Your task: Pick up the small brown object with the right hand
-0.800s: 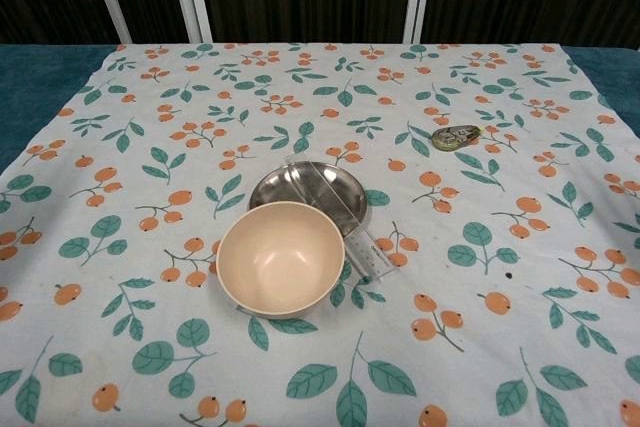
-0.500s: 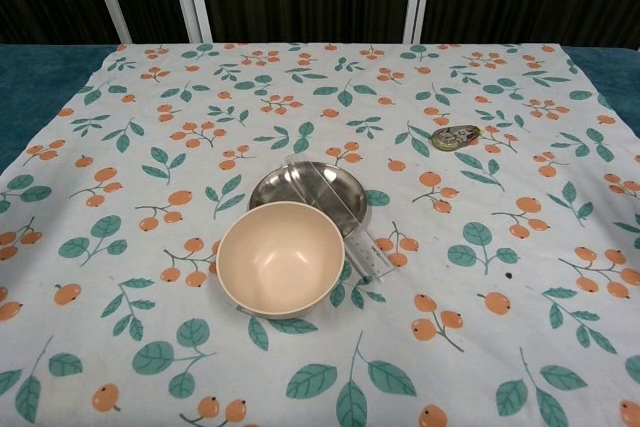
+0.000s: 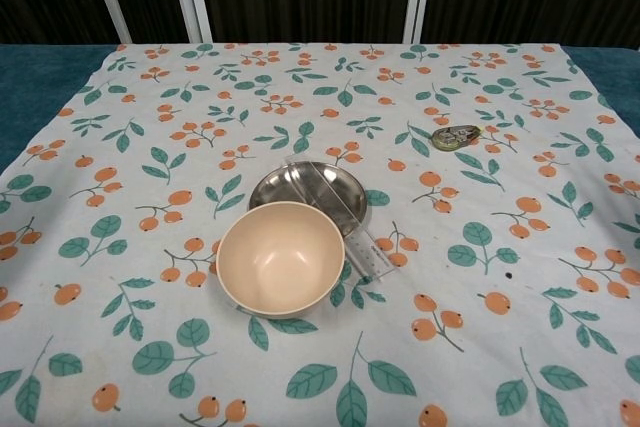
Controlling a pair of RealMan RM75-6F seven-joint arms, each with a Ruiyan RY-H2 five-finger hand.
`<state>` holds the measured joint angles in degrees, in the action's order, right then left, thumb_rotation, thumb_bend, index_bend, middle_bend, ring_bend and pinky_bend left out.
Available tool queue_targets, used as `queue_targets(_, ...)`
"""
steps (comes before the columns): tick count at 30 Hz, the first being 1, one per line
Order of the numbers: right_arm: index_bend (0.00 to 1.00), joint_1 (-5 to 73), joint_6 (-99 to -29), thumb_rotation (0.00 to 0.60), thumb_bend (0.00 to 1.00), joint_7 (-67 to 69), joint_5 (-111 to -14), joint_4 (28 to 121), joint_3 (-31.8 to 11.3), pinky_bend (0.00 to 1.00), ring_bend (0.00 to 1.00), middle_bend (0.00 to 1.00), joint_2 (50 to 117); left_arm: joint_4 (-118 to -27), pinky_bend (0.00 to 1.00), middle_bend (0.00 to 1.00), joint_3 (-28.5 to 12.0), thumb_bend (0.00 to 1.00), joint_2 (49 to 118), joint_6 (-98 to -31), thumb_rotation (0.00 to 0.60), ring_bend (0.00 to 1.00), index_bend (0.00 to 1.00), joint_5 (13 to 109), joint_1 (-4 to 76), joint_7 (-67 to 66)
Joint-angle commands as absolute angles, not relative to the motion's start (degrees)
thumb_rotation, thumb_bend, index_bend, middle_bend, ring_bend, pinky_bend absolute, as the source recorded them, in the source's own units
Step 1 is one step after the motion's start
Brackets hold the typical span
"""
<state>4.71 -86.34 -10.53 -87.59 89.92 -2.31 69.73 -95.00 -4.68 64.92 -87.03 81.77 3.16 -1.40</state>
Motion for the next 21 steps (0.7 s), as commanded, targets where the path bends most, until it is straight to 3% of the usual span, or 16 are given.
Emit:
queue_targets(1, 0.00, 4.7, -86.3, 0.600, 0.19, -10.4, -87.5, 90.0, -2.4, 0.24, 0.07, 0.00, 69.6, -95.0, 0.00, 0.04, -4.7, 0.50, 64.9, -87.0, 0.600, 0.04, 0.17, 81.8, 3.2, -1.4)
queue_targets(4, 0.00, 5.0, -85.4, 0.600, 0.19, -10.2, -87.9, 90.2, -2.1, 0.24, 0.07, 0.00, 69.6, -95.2, 0.00, 0.04, -4.6, 0.50, 65.0, -87.0, 0.600, 0.04, 0.17, 81.8, 3.1, -1.3)
queue_targets(8, 0.00, 8.2, -78.9, 0.600, 0.19, -10.0, -87.7, 91.9, -1.6, 0.24, 0.07, 0.00, 67.9, -95.5, 0.00, 0.04, -4.7, 0.50, 64.9, -86.9, 0.600, 0.04, 0.17, 81.7, 3.2, -1.2)
queue_targets(17, 0.00, 22.4, -58.4, 0.600, 0.19, -6.4, -76.3, 93.1, -10.0, 0.24, 0.08, 0.03, 65.5, -96.3, 0.00, 0.04, -4.9, 0.50, 64.5, -86.3, 0.600, 0.04, 0.17, 81.0, 3.3, -0.5)
queue_targets(21, 0.00, 26.2, -54.4, 0.600, 0.19, -8.4, -72.9, 92.4, -11.8, 0.24, 0.08, 0.03, 66.5, -96.6, 0.00, 0.04, -5.1, 0.50, 64.4, -86.1, 0.600, 0.04, 0.17, 80.7, 3.4, -0.7)
